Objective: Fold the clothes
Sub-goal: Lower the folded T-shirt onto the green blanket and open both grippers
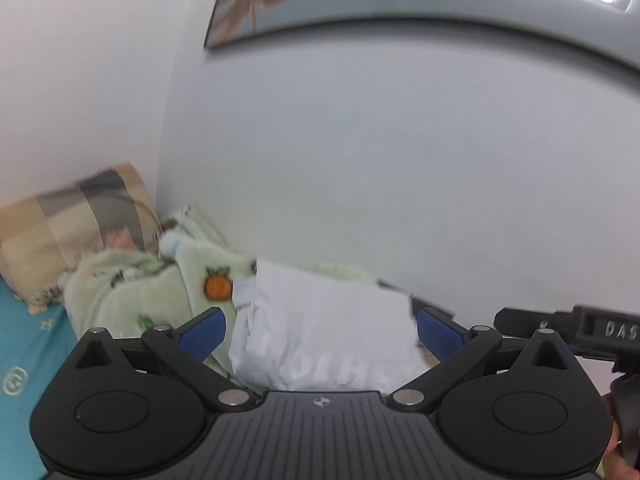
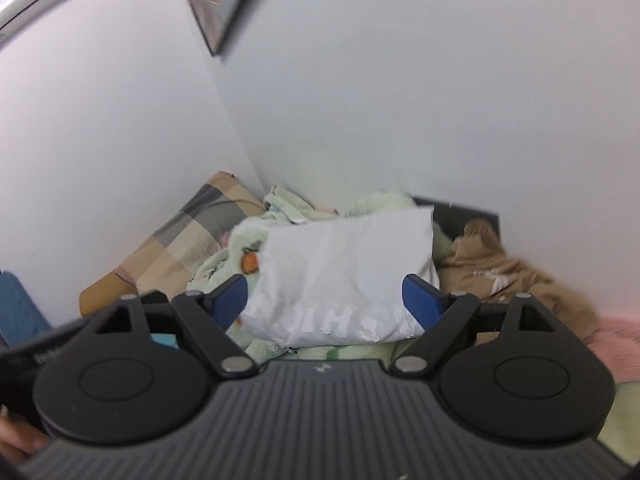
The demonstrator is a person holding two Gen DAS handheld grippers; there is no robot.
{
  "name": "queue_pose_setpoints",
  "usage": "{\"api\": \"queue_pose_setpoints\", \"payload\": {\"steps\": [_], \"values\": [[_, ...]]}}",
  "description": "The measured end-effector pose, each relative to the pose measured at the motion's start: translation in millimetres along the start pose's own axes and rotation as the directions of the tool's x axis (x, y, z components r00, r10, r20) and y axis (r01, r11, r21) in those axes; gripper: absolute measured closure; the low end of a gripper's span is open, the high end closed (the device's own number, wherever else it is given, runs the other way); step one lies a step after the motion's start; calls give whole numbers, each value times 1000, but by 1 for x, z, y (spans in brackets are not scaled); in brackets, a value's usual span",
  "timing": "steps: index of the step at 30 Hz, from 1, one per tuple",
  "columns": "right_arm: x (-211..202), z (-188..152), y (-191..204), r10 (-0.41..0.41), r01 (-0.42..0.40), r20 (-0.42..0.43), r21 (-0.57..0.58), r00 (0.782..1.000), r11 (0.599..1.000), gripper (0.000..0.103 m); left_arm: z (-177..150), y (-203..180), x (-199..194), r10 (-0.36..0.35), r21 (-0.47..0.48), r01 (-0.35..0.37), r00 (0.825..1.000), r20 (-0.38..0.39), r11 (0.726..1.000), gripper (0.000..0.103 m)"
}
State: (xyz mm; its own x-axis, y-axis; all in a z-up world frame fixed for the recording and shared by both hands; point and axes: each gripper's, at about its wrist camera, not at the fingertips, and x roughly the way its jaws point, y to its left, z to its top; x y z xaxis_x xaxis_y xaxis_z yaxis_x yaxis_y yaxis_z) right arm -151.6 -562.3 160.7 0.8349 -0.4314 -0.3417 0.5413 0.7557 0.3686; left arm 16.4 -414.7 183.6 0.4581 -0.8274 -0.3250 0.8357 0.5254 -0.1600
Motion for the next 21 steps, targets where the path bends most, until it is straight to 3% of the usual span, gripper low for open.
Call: {"api": "queue_pose_setpoints", "payload": {"steps": [5, 12, 21], "values": [[-66, -8, 23, 31, -29, 38, -72, 999, 997, 17, 2, -26, -77, 43, 45, -45, 998, 40, 998, 0], [-133, -33, 32, 48, -40, 83, -93, 995, 995, 17, -21, -47, -168, 56, 49, -60, 994, 91, 997, 0], [-165, -81, 39, 48, -31, 133, -130, 990, 991, 17, -69, -51, -224, 119, 76, -133, 980, 160, 988, 0]]}}
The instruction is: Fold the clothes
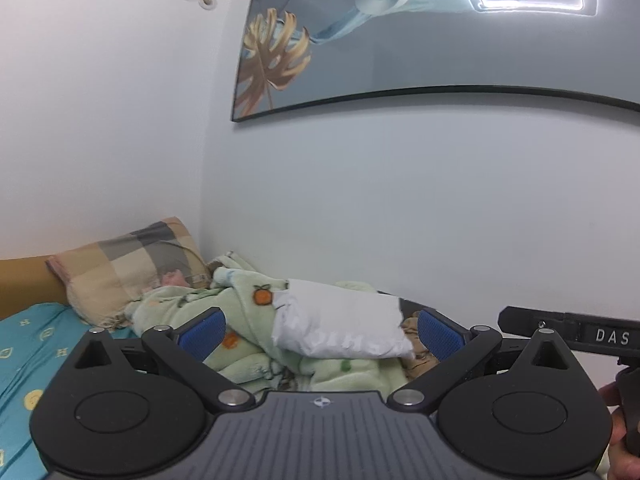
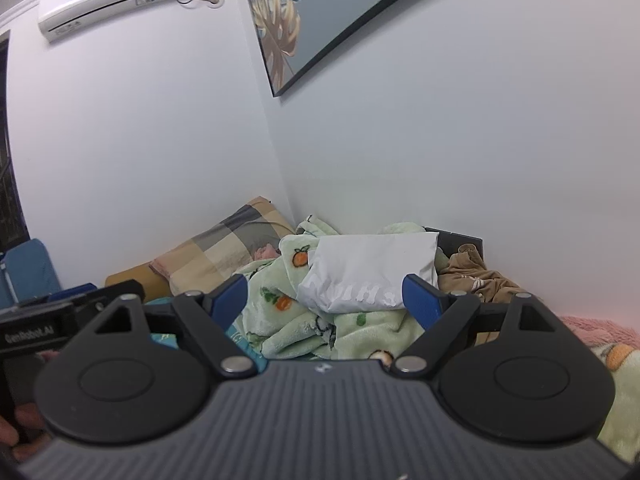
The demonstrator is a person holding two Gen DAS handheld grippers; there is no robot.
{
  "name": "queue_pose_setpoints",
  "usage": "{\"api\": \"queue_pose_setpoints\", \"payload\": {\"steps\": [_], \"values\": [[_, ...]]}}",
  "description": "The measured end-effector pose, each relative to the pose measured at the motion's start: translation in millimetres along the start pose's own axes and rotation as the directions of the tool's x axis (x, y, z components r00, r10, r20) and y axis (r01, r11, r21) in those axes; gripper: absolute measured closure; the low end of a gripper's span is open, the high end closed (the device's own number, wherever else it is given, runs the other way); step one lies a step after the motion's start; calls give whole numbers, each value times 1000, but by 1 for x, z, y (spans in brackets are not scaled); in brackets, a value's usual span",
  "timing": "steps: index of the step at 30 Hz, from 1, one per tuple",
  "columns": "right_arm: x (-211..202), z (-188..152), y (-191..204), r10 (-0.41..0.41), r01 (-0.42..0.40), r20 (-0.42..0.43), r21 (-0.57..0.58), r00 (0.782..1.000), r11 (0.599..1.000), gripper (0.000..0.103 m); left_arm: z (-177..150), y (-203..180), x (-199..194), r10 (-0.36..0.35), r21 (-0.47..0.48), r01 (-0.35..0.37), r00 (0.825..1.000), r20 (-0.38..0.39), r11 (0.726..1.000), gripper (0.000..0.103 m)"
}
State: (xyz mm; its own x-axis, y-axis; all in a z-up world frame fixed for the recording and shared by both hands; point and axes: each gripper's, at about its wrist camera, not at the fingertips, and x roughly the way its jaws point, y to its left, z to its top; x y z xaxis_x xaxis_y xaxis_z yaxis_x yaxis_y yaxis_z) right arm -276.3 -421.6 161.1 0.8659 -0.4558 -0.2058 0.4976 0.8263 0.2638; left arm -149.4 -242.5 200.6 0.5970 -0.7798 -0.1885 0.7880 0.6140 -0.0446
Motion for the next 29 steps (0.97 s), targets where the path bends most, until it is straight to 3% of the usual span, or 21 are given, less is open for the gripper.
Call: {"api": "queue_pose_setpoints", "payload": {"steps": [12, 29], "values": [[-6, -57, 27, -6, 10, 59, -61, 998, 998, 17, -52, 17, -11, 56, 17, -56, 998, -18, 998, 0], [3, -89, 38, -43, 48, 59, -82, 997, 995, 17, -87, 36, -18, 99, -14, -99, 995, -35, 995, 0]]}}
